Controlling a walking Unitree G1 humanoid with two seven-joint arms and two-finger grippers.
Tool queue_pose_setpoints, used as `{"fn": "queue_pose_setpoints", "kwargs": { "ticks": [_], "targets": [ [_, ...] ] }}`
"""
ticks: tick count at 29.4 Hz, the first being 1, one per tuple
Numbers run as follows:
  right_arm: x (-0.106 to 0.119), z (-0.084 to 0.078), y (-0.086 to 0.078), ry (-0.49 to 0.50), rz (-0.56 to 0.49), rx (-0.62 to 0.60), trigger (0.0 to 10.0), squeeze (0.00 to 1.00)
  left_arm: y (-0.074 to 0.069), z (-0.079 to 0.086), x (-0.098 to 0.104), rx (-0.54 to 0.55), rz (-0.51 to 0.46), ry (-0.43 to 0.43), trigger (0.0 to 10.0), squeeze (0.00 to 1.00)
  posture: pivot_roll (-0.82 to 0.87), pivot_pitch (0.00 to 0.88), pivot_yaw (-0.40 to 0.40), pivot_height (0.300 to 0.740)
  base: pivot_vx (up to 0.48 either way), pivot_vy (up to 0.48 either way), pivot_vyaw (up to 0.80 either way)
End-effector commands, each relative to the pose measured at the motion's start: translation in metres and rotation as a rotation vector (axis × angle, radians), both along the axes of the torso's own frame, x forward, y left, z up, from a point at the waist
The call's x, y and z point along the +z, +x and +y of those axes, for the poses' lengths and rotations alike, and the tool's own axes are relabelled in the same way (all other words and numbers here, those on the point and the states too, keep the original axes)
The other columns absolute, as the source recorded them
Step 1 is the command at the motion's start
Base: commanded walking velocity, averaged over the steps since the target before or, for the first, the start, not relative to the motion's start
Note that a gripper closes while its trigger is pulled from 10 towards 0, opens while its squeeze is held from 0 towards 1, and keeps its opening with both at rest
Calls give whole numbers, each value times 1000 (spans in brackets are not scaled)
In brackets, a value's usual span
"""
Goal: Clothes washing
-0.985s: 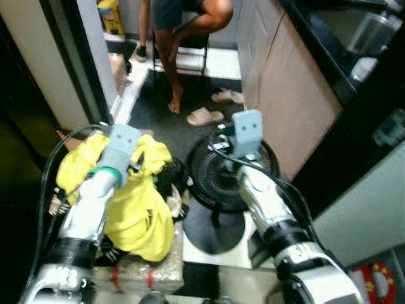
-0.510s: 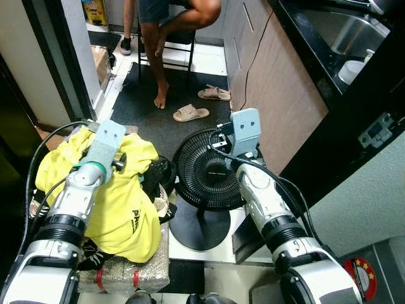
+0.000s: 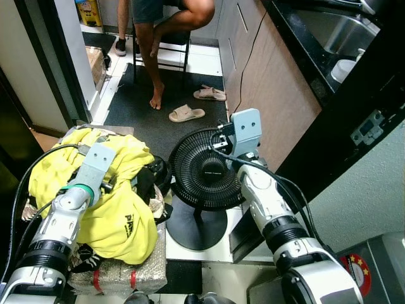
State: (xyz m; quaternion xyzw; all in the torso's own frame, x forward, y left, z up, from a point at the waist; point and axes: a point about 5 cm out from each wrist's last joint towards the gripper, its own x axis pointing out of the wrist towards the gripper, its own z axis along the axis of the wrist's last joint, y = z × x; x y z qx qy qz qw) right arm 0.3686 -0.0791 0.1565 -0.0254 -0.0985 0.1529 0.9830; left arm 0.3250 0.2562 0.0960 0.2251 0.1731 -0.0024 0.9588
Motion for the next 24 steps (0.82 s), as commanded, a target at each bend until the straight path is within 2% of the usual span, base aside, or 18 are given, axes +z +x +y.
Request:
{"fn": "queue_pose_setpoints", "kwargs": {
  "ticks": [1,18,24],
  "targets": [
    [-5,-2,-1,-6,13,0,10000,0,-6,3,-7,14,18,-25,0,0,136,18,-106,740,0,0,0],
    [-6,-1,-1,-3,13,-2,10000,0,-12,-2,3,-13,-45,-43,0,0,137,25,-99,740,0,0,0],
    [-5,-1,-1,1,10,-1,10000,0,-15,-7,13,-21,-93,-71,0,0,139,29,-98,740,0,0,0]
  ]
}}
